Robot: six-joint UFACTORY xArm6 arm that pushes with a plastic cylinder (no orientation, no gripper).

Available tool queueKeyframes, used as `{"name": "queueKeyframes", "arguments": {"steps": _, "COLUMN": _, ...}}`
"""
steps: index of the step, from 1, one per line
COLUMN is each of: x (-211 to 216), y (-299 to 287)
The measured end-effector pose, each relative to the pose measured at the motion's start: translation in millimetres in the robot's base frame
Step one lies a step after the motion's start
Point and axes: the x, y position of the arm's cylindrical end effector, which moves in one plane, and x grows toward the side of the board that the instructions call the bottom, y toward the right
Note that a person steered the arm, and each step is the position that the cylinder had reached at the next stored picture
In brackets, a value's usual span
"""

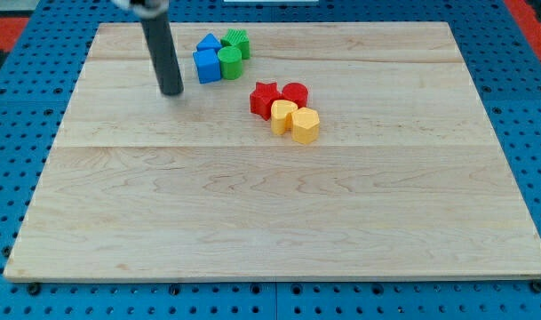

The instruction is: Move the yellow blocks into the red star

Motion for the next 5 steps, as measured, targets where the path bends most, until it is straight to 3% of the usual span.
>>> {"name": "queueKeyframes", "arguments": {"steps": 1, "x": 80.3, "y": 71.3}}
{"name": "queueKeyframes", "arguments": {"steps": 2, "x": 108.6, "y": 167.1}}
{"name": "queueKeyframes", "arguments": {"steps": 3, "x": 77.6, "y": 202.5}}
{"name": "queueKeyframes", "arguments": {"steps": 5, "x": 33.4, "y": 194.1}}
